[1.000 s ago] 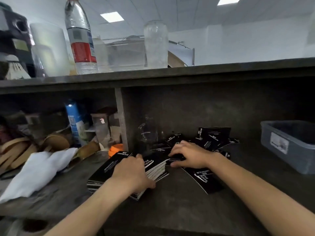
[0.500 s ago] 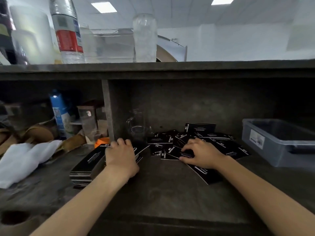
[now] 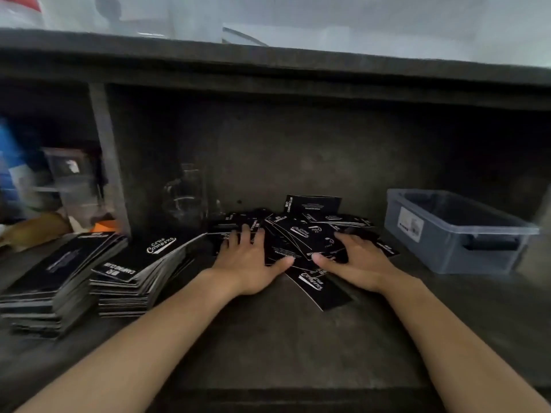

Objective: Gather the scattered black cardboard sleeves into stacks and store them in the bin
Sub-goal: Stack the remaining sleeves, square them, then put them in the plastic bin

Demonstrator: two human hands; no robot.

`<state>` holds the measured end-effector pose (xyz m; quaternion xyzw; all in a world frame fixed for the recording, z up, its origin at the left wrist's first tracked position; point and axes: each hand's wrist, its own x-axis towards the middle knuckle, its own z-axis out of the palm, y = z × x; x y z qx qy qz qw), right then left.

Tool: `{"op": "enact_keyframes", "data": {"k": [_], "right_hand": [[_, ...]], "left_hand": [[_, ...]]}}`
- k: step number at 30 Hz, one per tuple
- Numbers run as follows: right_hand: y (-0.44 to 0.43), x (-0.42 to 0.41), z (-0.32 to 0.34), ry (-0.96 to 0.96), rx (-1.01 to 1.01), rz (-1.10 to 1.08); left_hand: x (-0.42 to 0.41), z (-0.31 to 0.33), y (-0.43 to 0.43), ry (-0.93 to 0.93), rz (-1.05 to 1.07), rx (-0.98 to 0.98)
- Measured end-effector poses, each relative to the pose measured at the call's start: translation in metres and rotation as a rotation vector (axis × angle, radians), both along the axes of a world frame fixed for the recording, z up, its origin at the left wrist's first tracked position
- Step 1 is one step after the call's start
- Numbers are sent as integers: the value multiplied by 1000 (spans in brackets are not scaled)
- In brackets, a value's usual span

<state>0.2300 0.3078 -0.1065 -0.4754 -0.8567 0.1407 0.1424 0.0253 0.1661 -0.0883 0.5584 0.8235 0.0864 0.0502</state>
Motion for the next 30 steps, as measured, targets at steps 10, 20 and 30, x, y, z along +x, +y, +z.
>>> {"op": "enact_keyframes", "data": {"k": [10, 20, 30], "right_hand": [[-10, -27, 0, 142, 107, 123], [-8, -28, 1, 564, -23, 115], [-4, -22, 0, 749, -17, -5]], "left_hand": [[-23, -21, 36, -254, -108, 415], [-27, -15, 35, -826, 110, 687], [-41, -13, 31, -888, 162, 814]]}}
